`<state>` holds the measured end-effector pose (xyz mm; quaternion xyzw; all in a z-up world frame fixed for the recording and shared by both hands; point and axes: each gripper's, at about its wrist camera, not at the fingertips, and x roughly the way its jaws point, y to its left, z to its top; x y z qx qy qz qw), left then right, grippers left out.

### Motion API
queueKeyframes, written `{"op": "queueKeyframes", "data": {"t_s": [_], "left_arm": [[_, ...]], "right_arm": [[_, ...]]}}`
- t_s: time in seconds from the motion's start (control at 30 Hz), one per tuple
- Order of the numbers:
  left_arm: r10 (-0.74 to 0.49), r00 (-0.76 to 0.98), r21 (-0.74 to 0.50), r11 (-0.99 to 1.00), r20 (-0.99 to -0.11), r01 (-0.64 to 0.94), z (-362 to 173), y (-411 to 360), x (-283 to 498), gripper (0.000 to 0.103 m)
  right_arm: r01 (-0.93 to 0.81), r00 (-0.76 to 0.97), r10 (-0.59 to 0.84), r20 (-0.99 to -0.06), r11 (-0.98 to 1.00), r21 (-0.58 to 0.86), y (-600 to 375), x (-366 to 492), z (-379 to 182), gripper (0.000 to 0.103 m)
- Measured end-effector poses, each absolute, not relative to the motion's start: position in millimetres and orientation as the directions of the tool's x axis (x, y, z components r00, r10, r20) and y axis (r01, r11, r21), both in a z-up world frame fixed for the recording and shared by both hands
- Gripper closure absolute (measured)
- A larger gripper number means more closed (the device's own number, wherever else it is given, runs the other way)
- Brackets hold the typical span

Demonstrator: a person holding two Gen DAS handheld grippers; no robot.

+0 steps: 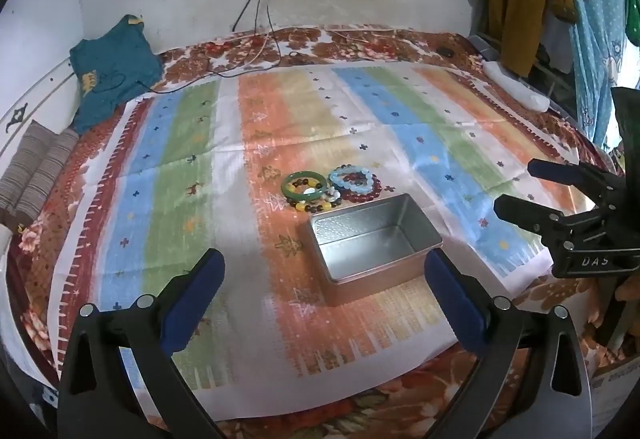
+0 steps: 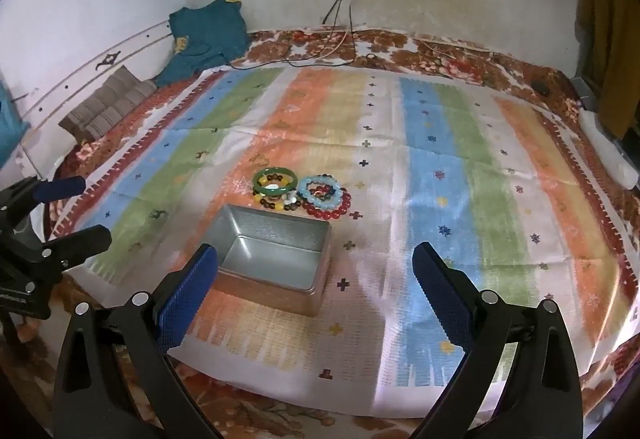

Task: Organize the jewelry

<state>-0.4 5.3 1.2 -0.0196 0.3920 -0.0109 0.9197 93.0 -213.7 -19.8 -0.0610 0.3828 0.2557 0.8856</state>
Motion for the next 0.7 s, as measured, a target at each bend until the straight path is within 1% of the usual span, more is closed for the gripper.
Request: {"op": "queueKeyframes", "data": {"t_s": [0.23,0.7], "left_arm": [[-0.029,0.689,-0.067,0.997,-0.724,-0.028,-0.5,12.3,-0.8,0.005],[-0.016,0.682,-0.059,0.998,-0.731,-0.039,0.6,13.2,0.4,0.005]], "right_arm": [[-0.507,0.575,0.390,-0.719,0.860,0.061,-208.7,92.5,-21.3,0.004],[-0.487,0.578,0.367,-0.728,0.872,0.053,-207.2,94.1,-22.9,0.004]]}}
